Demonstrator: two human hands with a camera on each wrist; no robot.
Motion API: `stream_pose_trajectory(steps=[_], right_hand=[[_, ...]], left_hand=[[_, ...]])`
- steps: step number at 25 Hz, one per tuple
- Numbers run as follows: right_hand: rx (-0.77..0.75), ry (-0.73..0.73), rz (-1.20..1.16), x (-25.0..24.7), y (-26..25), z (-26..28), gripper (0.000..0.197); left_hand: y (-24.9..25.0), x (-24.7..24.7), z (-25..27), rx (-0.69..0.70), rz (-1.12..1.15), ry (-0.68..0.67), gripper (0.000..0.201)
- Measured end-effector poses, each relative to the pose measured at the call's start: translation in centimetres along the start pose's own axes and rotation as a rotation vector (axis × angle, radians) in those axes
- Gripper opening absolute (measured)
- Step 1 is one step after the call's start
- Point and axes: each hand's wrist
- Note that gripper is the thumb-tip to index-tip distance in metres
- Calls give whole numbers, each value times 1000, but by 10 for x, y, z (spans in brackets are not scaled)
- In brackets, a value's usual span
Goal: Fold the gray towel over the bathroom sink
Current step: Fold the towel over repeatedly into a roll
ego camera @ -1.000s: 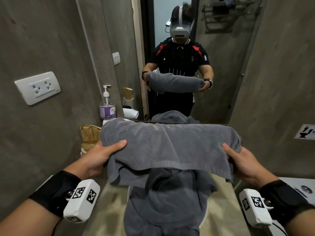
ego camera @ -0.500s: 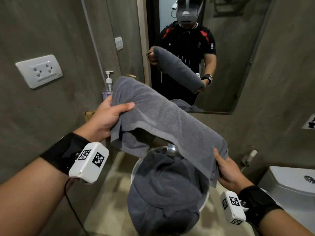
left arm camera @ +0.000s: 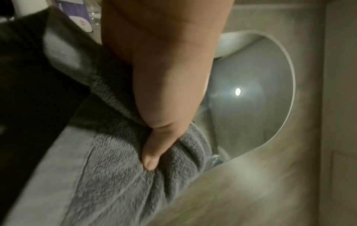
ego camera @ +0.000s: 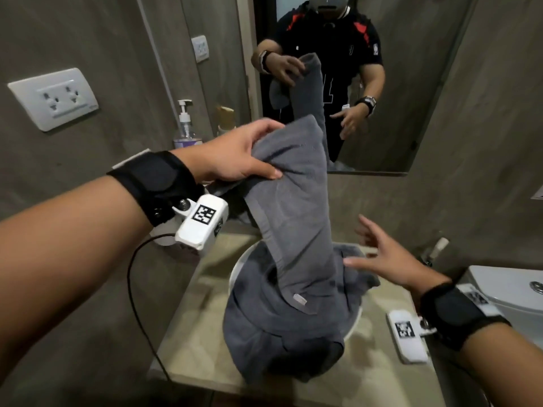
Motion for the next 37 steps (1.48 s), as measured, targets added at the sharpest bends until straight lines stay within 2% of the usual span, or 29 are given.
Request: stream_pose_trajectory(steps=[2,4,7,10,11,13,15,16,18,19,21,23,24,27,29,30,31,33,35,37], right_hand=[[-114,-42,32,-6,-25,-24,133],[-187,-110,8,2,-40,-43,133],[-220,-169,-10,21,-45,-61,103],[-201,-193,-22,34,-41,-69,93],[-173,-167,-29,37,-40,-69,90],[-96,-65,-91,45,-40,-70,78],[-28,76,-154,53,-43,-72,65],[-4,134,-167,57,-48,-74,61],[29,224,-178,62,-61,-78,59],[42,266,-197,63,-70,-81,60],[93,331,-295,61,-89,-90,64],[171,329,-440,56,-110,-101,68],[208,301,-492,57,-120,-107,68],[300,176,-514,80,-137,-119,79],[362,83,-496,117,-138,-126,90],[386,46,-494,136,-137,-128,97],[411,11,-468,160,-138,-131,105],[444,-26,-331,207,-139,-139,119],[437,-73,-228,254,-135,-149,120],[412,-127,-203,300,-126,-159,114]], left_hand=[[-8,10,-5,-16,-26,-112,73],[-14,17,-8,-27,-9,-164,77],[-11,20,-16,-13,-29,-257,87],[-3,9,-25,-4,-190,-314,95],[-2,6,-27,20,-294,-269,98],[-9,1,-30,87,-579,-60,104],[-19,4,-29,59,-775,192,101],[-23,6,-27,23,-789,296,93],[-31,10,-16,-8,-695,404,67],[-35,13,-4,-34,-604,388,55],[-52,28,29,-191,-419,257,44],[-73,54,69,-362,-294,139,52],[-85,67,89,-408,-266,129,65],[-119,92,137,-457,-213,214,118],[-141,105,168,-495,-173,277,140],[-149,112,180,-490,-160,320,142],[-160,117,194,-473,-136,382,136],[-181,118,216,-425,-84,485,106],[-201,113,239,-432,1,492,90],[-227,109,266,-447,109,489,94]])
Point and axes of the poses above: each hand's wrist, its own z-axis away from the middle knuckle, its own x-axis out of the palm, y = z × x, and after that the axes turned 13 degrees about z, right-handed
